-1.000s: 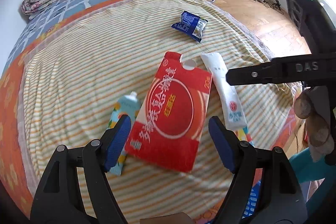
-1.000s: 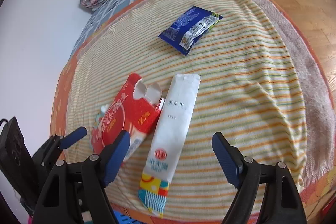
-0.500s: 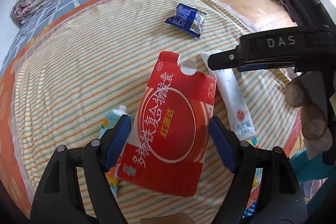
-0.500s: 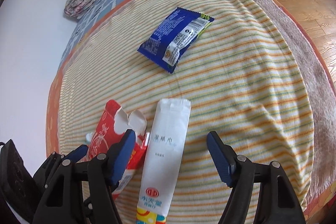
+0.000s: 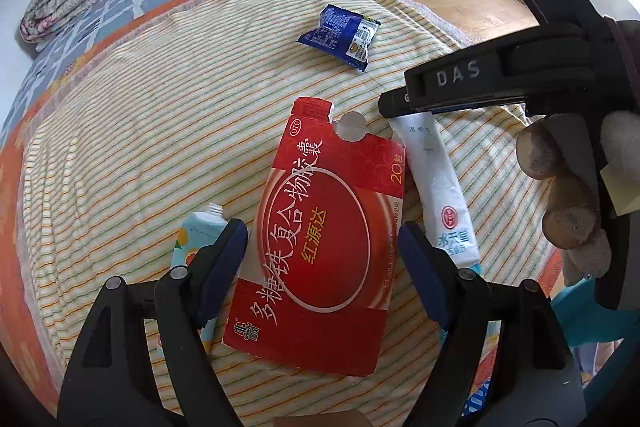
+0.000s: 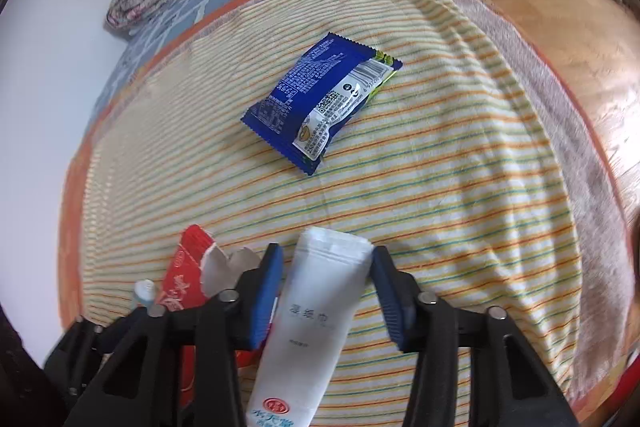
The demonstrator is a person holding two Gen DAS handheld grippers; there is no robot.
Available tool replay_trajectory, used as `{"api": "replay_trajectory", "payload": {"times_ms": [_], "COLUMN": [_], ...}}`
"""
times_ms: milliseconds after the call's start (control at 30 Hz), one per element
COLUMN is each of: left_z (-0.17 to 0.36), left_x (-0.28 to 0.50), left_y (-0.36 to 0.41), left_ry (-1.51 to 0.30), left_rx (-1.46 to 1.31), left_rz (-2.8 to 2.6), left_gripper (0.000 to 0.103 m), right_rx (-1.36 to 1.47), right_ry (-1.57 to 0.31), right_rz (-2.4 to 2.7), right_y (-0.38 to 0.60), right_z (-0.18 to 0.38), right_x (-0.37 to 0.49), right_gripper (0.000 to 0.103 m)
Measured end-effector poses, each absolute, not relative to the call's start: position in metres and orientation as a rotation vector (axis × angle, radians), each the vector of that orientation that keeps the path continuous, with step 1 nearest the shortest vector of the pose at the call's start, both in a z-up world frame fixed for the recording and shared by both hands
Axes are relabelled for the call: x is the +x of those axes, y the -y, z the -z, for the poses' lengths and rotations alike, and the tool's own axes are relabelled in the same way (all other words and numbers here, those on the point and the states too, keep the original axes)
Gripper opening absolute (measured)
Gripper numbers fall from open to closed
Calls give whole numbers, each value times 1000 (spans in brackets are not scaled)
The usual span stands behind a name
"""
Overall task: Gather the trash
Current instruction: 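Grasp the red tissue pack with the left tool while the right tool grasps the white tube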
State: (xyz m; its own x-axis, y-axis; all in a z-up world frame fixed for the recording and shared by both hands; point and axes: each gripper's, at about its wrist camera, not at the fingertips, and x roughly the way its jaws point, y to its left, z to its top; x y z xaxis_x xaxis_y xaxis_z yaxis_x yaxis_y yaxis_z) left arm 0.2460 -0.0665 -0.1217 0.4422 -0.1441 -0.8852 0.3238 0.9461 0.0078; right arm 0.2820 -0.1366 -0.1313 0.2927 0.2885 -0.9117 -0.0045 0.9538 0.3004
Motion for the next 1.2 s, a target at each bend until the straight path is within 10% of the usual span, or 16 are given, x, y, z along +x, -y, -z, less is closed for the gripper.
{"api": "replay_trajectory", "payload": {"times_ms": [367, 1200], "left_z": [123, 91], "left_x": [252, 232], "left_y": [73, 52], "left_ry": [-1102, -1004], "left_rx": [183, 99], "left_rz": [280, 208], "left_gripper": [82, 82], "right_rx": [278, 249], "right_ry": [-1234, -1105], "right_rz": [-192, -298], "right_y": [153, 172], "right_z": [128, 69], "right_x": [275, 222], "right_gripper": [13, 6]}}
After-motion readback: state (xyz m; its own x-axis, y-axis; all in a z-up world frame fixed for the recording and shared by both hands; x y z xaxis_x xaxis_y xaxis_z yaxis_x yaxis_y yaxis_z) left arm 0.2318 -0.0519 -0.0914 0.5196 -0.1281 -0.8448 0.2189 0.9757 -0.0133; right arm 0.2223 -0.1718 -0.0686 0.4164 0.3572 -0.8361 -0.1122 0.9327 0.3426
